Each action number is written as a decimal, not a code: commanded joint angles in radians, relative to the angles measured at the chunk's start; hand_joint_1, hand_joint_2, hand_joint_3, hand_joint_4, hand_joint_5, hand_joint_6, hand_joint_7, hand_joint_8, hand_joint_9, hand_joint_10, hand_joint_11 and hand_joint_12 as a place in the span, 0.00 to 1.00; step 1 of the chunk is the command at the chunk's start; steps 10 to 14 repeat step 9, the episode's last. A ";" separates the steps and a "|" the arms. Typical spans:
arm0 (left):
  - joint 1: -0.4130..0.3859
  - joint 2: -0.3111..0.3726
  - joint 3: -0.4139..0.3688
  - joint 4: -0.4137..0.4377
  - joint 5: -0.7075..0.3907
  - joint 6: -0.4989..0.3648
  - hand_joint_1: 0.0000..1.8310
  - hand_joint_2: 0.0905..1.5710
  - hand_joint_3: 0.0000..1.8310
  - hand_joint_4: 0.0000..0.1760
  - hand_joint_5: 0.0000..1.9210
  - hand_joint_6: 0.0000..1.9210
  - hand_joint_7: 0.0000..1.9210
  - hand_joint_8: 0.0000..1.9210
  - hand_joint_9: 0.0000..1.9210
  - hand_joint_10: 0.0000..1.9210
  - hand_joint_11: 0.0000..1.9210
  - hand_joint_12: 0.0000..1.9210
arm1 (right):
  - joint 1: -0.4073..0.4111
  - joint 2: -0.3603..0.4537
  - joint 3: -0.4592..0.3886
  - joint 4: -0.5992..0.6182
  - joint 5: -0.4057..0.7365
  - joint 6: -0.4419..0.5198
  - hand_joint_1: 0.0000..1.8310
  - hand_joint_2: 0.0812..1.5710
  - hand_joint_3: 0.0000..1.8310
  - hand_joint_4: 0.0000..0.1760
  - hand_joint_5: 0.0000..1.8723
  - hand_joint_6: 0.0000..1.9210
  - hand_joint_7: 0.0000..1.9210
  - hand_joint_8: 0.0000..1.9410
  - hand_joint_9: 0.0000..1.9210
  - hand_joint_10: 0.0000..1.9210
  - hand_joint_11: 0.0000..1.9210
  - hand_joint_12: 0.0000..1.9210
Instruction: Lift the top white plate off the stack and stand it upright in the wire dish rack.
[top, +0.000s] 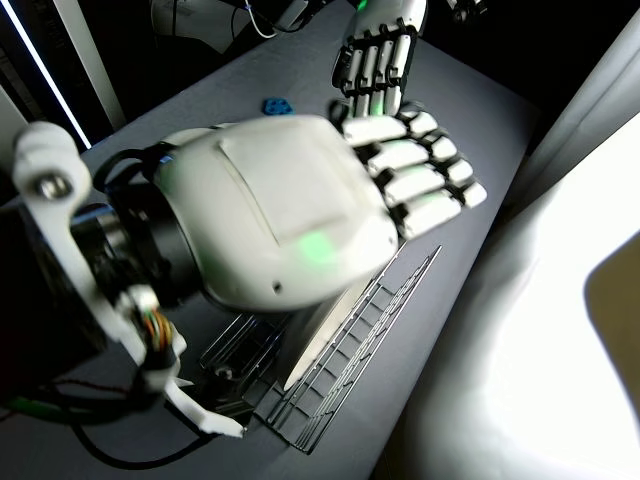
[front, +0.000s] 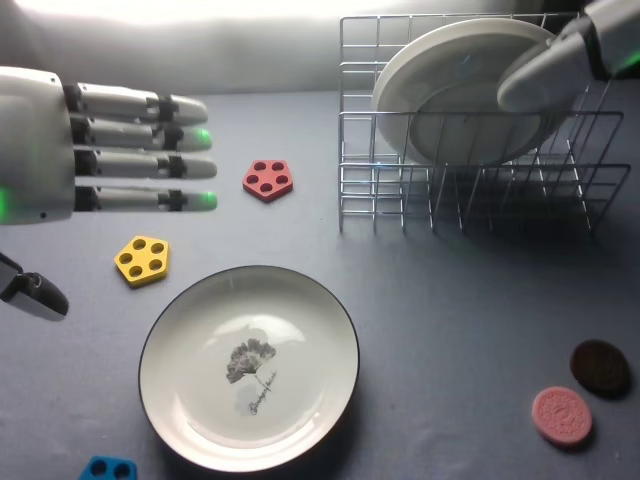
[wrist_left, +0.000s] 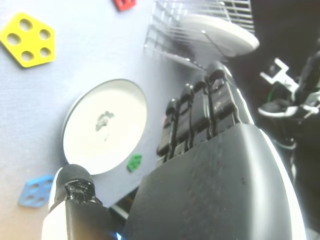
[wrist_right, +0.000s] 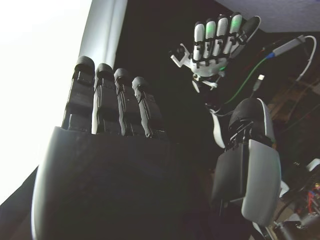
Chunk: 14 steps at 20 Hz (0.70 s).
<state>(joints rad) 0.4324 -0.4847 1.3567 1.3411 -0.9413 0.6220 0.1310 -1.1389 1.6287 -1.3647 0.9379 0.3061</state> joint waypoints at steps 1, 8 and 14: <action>-0.050 0.000 0.001 -0.055 -0.029 -0.023 0.12 0.57 0.00 0.00 0.04 0.00 0.04 0.00 0.03 0.00 0.02 0.06 | 0.001 0.022 -0.009 0.092 0.032 -0.022 0.18 0.59 0.00 0.00 0.01 0.00 0.00 0.00 0.00 0.00 0.00 0.00; -0.087 -0.009 0.022 -0.063 0.003 -0.109 0.11 0.57 0.00 0.00 0.04 0.00 0.04 0.01 0.03 0.01 0.03 0.06 | -0.048 0.079 -0.120 0.061 0.046 -0.166 0.16 0.60 0.00 0.00 0.01 0.00 0.00 0.00 0.00 0.00 0.00 0.00; -0.087 -0.009 0.021 -0.063 0.004 -0.112 0.12 0.57 0.00 0.00 0.03 0.00 0.02 0.00 0.02 0.00 0.02 0.06 | -0.052 0.085 -0.127 0.060 0.046 -0.188 0.17 0.59 0.00 0.00 0.02 0.01 0.00 0.00 0.00 0.00 0.00 0.00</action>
